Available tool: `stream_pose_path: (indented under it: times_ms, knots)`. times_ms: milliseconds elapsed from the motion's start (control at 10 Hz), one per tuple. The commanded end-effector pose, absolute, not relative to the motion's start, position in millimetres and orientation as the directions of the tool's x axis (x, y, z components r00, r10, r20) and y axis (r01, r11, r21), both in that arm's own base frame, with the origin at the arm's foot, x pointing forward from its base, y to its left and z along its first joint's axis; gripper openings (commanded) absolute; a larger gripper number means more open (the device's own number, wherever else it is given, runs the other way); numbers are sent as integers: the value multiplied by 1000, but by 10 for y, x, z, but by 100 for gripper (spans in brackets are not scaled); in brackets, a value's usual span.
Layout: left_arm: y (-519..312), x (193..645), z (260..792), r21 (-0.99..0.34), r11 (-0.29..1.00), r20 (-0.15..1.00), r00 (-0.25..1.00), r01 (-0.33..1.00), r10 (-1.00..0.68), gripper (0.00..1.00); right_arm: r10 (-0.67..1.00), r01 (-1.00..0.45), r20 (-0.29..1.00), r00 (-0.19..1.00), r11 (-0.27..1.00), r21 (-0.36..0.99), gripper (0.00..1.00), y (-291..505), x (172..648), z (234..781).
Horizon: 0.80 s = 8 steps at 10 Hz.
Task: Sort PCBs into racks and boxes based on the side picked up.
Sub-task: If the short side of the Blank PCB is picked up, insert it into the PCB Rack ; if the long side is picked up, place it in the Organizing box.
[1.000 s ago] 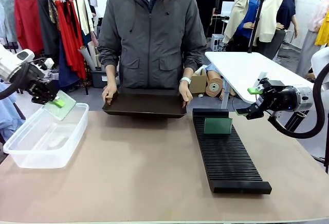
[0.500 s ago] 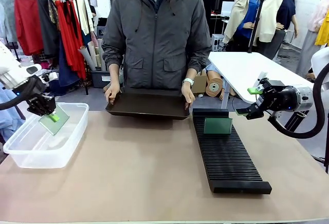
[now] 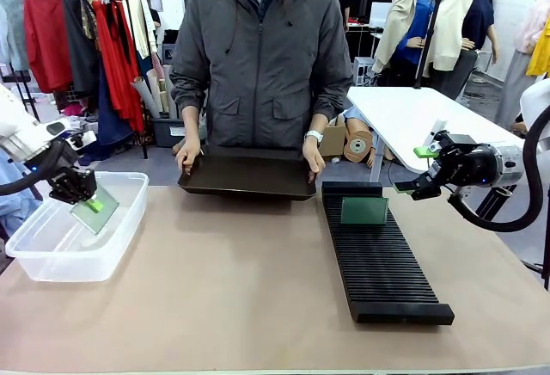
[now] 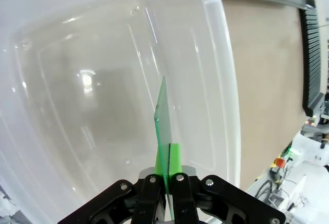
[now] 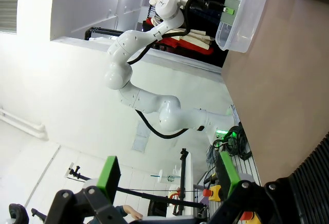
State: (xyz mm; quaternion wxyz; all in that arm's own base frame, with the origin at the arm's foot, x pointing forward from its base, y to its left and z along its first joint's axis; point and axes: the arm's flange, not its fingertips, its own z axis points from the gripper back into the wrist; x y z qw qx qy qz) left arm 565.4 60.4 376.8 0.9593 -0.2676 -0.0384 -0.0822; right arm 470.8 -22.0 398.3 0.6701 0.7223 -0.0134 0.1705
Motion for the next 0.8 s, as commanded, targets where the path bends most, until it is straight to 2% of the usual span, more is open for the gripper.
stream_pose_path:
  times_ms: [0,600,700]
  knots:
    - [551,5672,3643,-519,834,135,981,189,-138,0,212,-245,262,942,-102,964,100,-215,4698,4006]
    - [473,5756,3368,-525,826,128,979,205,-162,0,212,-245,262,942,-102,964,100,-215,4698,4006]
    - [470,5773,3361,-520,829,127,979,205,-163,4,212,-245,262,942,-102,964,100,-215,4698,4006]
